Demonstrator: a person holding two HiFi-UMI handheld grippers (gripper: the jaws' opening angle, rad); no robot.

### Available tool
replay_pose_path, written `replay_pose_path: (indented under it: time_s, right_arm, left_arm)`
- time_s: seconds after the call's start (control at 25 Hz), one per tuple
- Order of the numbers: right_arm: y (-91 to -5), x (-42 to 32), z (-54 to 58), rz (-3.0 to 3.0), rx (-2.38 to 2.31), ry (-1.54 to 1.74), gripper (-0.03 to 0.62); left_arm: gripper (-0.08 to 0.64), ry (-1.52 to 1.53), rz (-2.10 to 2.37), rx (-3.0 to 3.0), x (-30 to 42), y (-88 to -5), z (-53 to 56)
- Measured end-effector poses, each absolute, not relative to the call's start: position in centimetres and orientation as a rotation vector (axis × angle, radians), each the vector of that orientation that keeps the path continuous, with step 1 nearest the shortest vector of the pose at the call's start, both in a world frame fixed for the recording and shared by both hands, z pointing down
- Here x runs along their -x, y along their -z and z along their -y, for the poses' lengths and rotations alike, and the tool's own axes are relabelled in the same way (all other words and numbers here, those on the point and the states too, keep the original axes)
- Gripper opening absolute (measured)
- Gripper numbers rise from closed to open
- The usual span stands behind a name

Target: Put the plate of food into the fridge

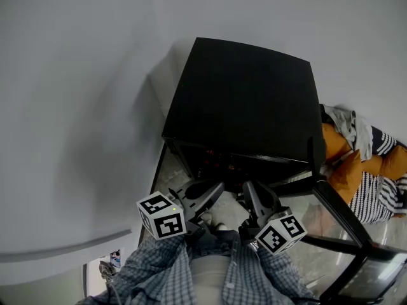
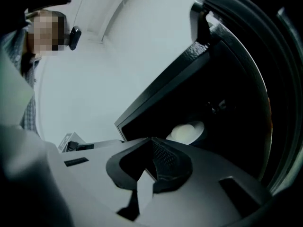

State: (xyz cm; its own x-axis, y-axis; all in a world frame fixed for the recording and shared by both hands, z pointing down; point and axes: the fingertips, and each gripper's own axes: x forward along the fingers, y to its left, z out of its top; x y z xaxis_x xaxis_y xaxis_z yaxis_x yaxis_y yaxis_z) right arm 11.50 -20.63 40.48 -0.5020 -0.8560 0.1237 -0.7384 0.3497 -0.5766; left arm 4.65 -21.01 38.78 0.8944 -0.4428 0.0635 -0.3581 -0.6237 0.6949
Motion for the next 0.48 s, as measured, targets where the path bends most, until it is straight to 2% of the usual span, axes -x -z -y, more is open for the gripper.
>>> replay_pose_path:
  time_s: [0.48]
  right_arm:
    - [-33.1, -10.9, 20.4, -2.642, 1.538, 0.353, 0.006]
  left_arm:
    - [0.006, 0.009, 0.677, -2.611, -5.9, -33.6, 21.1]
